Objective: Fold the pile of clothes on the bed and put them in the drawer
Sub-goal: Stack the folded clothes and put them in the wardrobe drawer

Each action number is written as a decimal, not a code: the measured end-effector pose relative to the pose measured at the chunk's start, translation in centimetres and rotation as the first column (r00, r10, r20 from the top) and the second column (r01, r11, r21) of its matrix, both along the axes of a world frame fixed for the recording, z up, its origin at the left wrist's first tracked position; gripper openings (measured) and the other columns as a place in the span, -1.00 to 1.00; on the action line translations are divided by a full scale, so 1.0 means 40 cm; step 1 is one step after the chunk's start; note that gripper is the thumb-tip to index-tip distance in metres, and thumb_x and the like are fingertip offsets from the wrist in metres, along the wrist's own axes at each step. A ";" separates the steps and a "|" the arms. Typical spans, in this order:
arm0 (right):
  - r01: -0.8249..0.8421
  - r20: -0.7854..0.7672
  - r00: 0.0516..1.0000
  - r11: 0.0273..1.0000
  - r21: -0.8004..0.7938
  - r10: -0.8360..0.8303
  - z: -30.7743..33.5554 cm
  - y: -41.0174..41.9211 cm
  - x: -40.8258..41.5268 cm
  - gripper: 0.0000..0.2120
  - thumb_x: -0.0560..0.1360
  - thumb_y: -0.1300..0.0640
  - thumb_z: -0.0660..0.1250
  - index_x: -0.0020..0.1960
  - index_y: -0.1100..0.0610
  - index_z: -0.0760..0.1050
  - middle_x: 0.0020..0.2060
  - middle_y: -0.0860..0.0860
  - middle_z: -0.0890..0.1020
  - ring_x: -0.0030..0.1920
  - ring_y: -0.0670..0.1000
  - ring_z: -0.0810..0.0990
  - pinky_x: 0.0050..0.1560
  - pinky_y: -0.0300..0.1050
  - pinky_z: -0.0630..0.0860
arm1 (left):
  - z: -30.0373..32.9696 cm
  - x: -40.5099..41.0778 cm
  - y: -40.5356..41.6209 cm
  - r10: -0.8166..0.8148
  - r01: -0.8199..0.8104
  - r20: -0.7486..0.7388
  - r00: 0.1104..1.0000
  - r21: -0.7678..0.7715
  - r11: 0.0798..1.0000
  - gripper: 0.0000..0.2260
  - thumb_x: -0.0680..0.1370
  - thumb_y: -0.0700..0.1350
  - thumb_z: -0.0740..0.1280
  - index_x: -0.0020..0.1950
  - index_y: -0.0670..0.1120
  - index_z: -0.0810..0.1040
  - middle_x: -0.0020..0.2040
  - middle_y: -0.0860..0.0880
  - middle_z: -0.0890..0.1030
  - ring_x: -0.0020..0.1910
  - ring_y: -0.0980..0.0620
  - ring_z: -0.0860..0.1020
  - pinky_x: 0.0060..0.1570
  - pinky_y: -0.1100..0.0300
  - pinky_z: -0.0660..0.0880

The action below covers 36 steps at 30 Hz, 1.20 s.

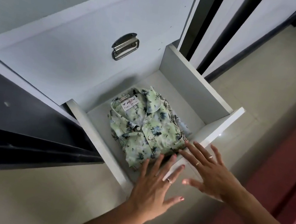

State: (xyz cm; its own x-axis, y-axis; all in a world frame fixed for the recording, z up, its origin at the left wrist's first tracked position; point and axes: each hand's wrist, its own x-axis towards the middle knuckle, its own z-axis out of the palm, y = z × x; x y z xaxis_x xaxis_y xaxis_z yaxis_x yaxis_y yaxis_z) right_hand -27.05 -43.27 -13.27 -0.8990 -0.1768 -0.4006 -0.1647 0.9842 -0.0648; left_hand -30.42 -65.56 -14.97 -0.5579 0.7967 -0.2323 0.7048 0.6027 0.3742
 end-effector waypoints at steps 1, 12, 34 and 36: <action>0.011 -0.010 1.000 1.000 0.017 -0.010 -0.014 0.007 0.005 -0.32 0.55 -0.41 -0.13 0.56 -0.10 0.05 0.54 0.02 0.17 0.52 0.05 0.07 0.36 0.23 0.04 | -0.014 -0.001 0.001 -0.049 0.049 -0.042 0.998 -0.019 0.999 -0.27 0.47 0.27 0.30 0.56 0.13 0.10 0.57 -0.04 0.11 0.49 -0.17 0.24 0.38 -0.21 0.26; 0.097 -0.114 0.989 0.995 -0.018 -0.098 -0.072 -0.052 -0.171 -0.37 0.56 -0.36 -0.23 0.57 -0.14 -0.03 0.56 0.00 0.04 0.56 0.02 -0.15 0.45 0.18 -0.04 | -0.058 -0.158 -0.046 -0.028 0.024 -0.360 0.933 -0.014 1.000 0.08 0.19 -0.14 0.56 0.58 0.08 0.01 0.59 -0.04 -0.01 0.49 -0.05 0.17 0.43 -0.18 -0.02; 0.748 0.833 0.371 -0.401 -0.530 -0.410 0.012 -0.375 -0.606 -0.44 0.57 0.41 0.11 0.53 0.22 0.11 0.53 0.08 0.16 0.52 0.12 0.12 0.49 0.04 0.10 | -0.012 -0.533 -0.140 0.508 -0.658 -0.694 0.509 0.067 0.750 0.06 0.33 0.10 0.51 0.58 0.02 -0.15 0.57 0.00 -0.26 0.55 -0.01 -0.19 0.42 -0.20 -0.16; 0.761 0.832 0.373 -0.378 -0.527 -0.411 -0.001 -0.370 -0.638 -0.52 0.58 0.39 0.12 0.49 0.25 0.21 0.51 0.11 0.22 0.51 0.13 0.16 0.52 0.12 0.09 | -0.045 -0.556 -0.153 0.485 -0.658 -0.746 0.456 0.084 0.748 -0.09 0.44 0.00 0.45 0.58 0.05 -0.11 0.57 0.01 -0.26 0.54 0.01 -0.27 0.42 -0.19 -0.24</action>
